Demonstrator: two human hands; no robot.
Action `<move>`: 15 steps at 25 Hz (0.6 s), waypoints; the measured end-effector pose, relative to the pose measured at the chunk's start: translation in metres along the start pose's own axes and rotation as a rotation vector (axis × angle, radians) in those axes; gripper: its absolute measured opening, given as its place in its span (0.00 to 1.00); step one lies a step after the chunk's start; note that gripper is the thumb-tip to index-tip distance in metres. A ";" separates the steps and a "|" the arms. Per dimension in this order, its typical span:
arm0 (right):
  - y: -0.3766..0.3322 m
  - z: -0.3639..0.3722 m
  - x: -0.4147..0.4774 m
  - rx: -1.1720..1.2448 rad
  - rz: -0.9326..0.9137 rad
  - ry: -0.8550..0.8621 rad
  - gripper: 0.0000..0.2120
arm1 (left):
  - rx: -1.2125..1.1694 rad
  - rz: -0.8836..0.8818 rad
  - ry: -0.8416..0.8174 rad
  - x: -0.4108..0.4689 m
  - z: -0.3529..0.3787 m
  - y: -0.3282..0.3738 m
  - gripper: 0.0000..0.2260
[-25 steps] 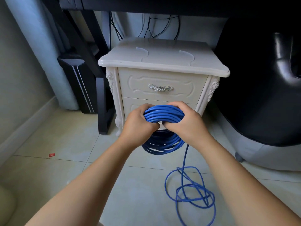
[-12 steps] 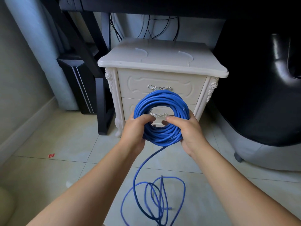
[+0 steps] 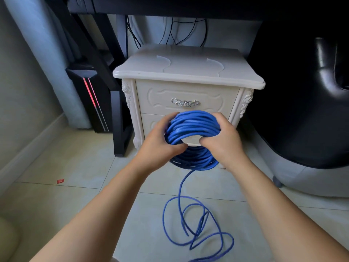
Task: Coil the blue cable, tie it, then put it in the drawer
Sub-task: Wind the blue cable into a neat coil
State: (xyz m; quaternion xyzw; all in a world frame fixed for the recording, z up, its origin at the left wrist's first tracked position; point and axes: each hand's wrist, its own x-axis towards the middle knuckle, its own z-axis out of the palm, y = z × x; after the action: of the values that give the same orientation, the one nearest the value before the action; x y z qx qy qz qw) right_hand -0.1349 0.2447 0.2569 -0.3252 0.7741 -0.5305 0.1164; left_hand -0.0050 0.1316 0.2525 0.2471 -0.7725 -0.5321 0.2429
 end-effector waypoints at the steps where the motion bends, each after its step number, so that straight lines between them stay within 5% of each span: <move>1: -0.001 0.001 -0.001 -0.107 -0.063 -0.042 0.24 | 0.071 0.055 -0.013 -0.001 0.001 -0.001 0.35; 3: 0.000 0.004 -0.005 -0.258 -0.169 -0.126 0.25 | 0.210 0.149 -0.061 -0.003 0.003 -0.001 0.36; 6: 0.001 0.008 -0.009 -0.291 -0.178 -0.160 0.24 | 0.239 0.143 -0.049 -0.004 0.006 0.000 0.25; 15: -0.003 -0.006 -0.003 0.089 -0.008 -0.176 0.23 | -0.102 -0.039 0.109 0.001 0.009 0.005 0.20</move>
State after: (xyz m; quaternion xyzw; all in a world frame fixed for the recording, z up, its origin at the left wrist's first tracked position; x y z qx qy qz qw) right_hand -0.1344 0.2501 0.2617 -0.3679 0.7352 -0.5343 0.1964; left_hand -0.0121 0.1396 0.2544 0.2781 -0.7252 -0.5610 0.2864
